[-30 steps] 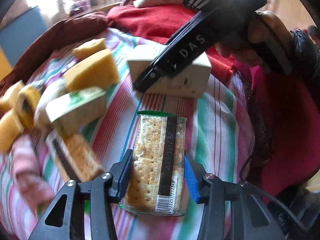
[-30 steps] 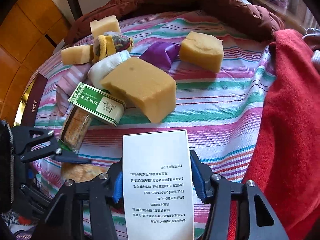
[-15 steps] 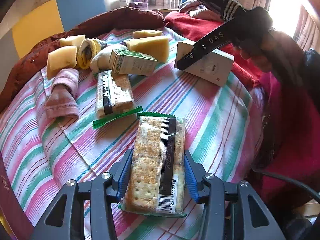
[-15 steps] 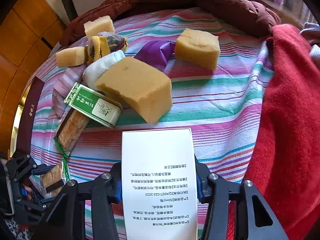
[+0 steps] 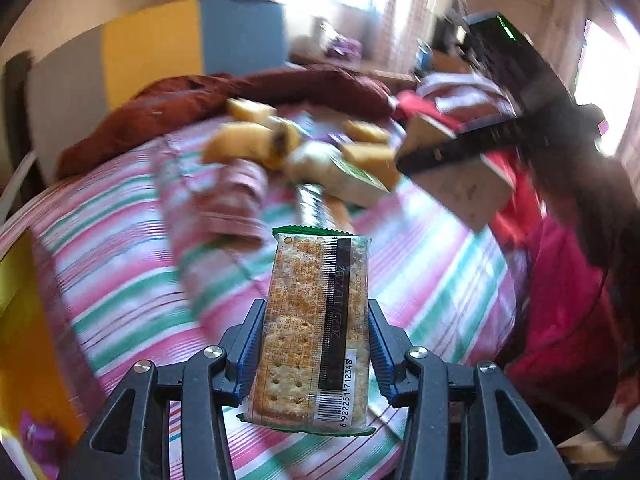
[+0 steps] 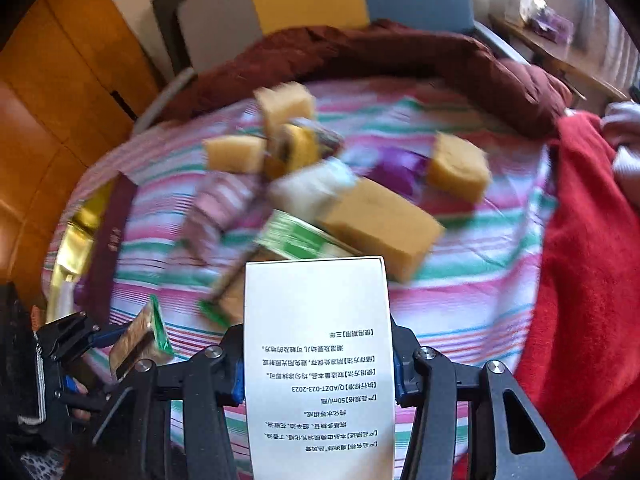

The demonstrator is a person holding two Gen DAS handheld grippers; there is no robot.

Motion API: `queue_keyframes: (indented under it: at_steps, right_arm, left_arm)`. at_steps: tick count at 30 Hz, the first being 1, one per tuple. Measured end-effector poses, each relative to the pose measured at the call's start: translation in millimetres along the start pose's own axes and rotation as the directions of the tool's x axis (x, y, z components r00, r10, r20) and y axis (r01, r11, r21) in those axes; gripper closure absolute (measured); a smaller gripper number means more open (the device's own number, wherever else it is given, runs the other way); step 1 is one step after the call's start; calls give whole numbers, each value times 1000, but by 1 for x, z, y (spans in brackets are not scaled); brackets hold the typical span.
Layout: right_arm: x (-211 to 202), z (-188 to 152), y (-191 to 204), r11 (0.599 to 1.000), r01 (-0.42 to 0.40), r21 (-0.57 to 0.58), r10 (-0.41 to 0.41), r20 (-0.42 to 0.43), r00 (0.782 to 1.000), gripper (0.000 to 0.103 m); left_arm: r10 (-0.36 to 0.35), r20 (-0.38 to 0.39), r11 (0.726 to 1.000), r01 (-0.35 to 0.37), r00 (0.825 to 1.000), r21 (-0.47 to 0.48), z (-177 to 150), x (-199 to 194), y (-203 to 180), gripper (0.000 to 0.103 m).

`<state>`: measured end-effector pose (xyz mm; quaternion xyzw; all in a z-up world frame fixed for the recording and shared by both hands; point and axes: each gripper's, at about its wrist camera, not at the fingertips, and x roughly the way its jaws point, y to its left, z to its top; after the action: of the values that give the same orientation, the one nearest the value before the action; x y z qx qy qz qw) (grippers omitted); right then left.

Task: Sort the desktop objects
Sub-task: 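Carry the white box and cracker packet into the gold tray and release both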

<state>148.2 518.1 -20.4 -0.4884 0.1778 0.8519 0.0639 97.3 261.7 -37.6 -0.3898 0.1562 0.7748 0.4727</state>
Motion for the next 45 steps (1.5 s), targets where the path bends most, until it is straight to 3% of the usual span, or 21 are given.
queue_keyframes:
  at_steps: [3, 5, 7, 13, 16, 19, 26, 28, 34, 37, 39, 41, 45]
  right_arm:
    - [0, 9, 44, 999, -37, -26, 38, 19, 999, 52]
    - [11, 9, 48, 997, -62, -53, 63, 21, 998, 52]
    - [12, 14, 85, 992, -95, -87, 98, 23, 995, 52]
    - [28, 30, 171, 959, -220, -179, 226, 15, 974, 52]
    - [37, 38, 211, 941, -268, -207, 274, -1, 962, 52]
    - [53, 46, 248, 927, -304, -218, 305, -31, 952, 52]
    - [97, 60, 338, 895, -382, -232, 363, -119, 924, 52]
    - [112, 64, 360, 893, -392, -220, 369, -140, 919, 52]
    - [158, 84, 400, 916, -365, -167, 336, -175, 925, 52]
    - [180, 90, 410, 919, -383, -97, 359, -198, 912, 49]
    - [189, 90, 415, 909, -412, -58, 392, -216, 894, 46]
    - [192, 88, 419, 903, -427, -45, 408, -225, 885, 44]
    - [185, 79, 419, 901, -429, -70, 406, -217, 888, 42]
  left_arm:
    - [49, 34, 997, -47, 998, -56, 5, -8, 23, 55]
    - [89, 46, 992, -84, 995, -90, 8, -18, 39, 55]
    - [122, 51, 984, -114, 991, -136, 1, -32, 55, 55]
    - [241, 68, 935, -214, 968, -282, -15, -67, 109, 55]
    - [311, 75, 897, -267, 948, -352, -26, -89, 144, 55]
    - [372, 59, 842, -310, 926, -441, -44, -108, 184, 55]
    - [465, -26, 720, -396, 885, -570, -79, -128, 268, 55]
    - [477, -67, 697, -423, 877, -579, -86, -127, 288, 55]
    - [482, -100, 647, -431, 871, -629, -100, -120, 325, 54]
    - [464, -85, 653, -405, 882, -640, -102, -122, 329, 42]
    - [472, -68, 655, -401, 879, -640, -103, -127, 329, 37]
    - [503, -53, 643, -415, 863, -643, -104, -135, 325, 37]
    - [544, -21, 608, -411, 839, -679, -114, -156, 314, 38]
